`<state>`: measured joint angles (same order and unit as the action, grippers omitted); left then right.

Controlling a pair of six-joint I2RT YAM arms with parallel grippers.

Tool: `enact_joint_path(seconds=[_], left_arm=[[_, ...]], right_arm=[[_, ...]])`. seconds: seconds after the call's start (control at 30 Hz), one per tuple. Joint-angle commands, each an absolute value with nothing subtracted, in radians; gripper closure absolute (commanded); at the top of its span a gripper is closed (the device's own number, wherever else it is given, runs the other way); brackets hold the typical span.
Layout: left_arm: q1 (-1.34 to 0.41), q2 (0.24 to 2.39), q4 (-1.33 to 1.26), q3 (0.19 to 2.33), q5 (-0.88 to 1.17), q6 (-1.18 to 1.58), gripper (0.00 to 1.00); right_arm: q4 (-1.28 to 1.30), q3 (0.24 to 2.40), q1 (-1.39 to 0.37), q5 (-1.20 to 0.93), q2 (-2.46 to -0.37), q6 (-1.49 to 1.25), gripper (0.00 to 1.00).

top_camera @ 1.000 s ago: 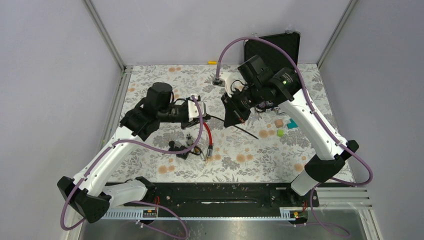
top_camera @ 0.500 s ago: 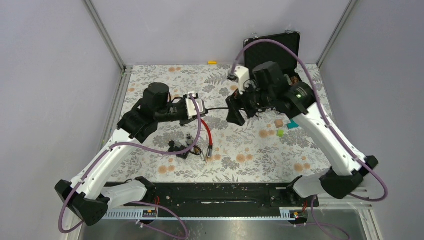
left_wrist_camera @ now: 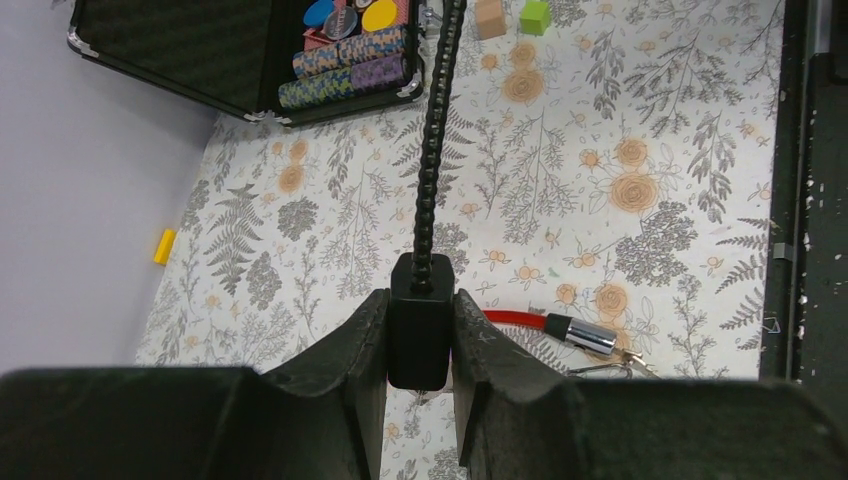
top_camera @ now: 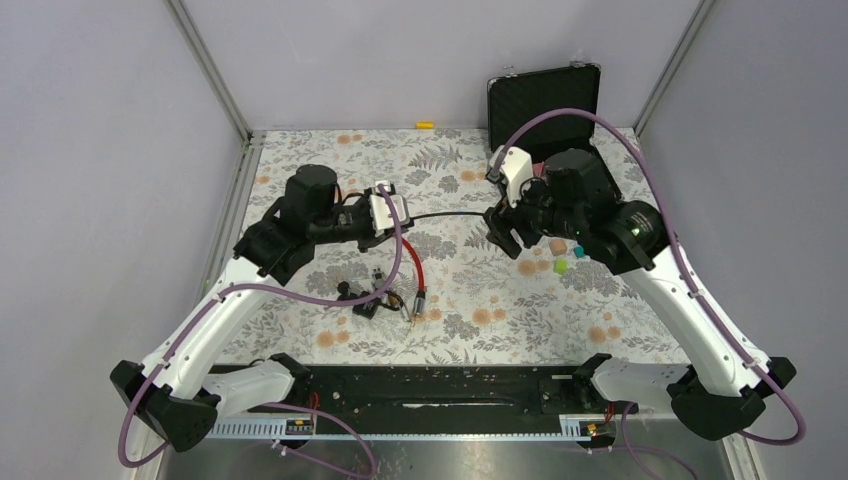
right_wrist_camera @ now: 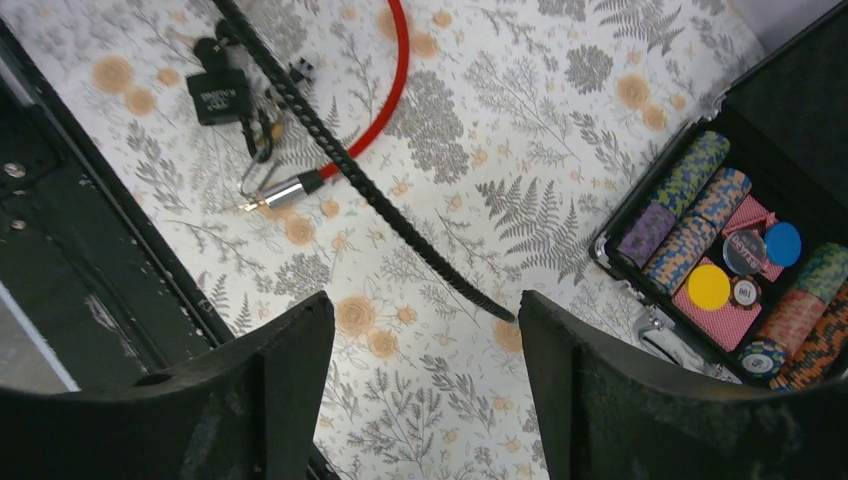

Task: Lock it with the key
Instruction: Pick up the lock from the center of the board.

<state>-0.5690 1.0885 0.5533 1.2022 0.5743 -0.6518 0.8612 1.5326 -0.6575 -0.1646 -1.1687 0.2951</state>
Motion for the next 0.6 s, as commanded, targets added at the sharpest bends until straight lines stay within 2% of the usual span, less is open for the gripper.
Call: enact_joint_path(seconds=[0.0,0.13,0.23,0.4,0.43,0.53,0.57], left_arm=[[-0.566,1.089,0.500,1.254,0.631,-0.626,1.00],[-0.563,1.091,0.500,1.264,0.651,-0.608,1.00],[-0.559,1.090,0.493,1.270,0.655,-0.594,1.00],[-0.552,1.087,0.474,1.269,0.665,-0.570,1.00],[-0.550,1.086,0.470,1.269,0.662,-0.566,1.00],[-0.547,1.091,0.437,1.271,0.657,-0.518,1.00],[-0.548,1.096,0.421,1.274,0.661,-0.491,1.00]], right_arm=[[0.778,1.491,-0.652,-0.102,-1.158,0.338,0.27],[0.762,1.458,-0.651,-0.067,-1.148,0.347,0.32],[0.777,1.460,-0.640,-0.062,-1.157,0.324,0.46],[0.829,1.486,-0.618,-0.089,-1.187,0.291,0.61],[0.832,1.488,-0.614,-0.101,-1.189,0.284,0.66],[0.849,1.505,-0.606,-0.143,-1.202,0.259,1.00],[0.850,1.511,-0.605,-0.153,-1.207,0.248,1.00]])
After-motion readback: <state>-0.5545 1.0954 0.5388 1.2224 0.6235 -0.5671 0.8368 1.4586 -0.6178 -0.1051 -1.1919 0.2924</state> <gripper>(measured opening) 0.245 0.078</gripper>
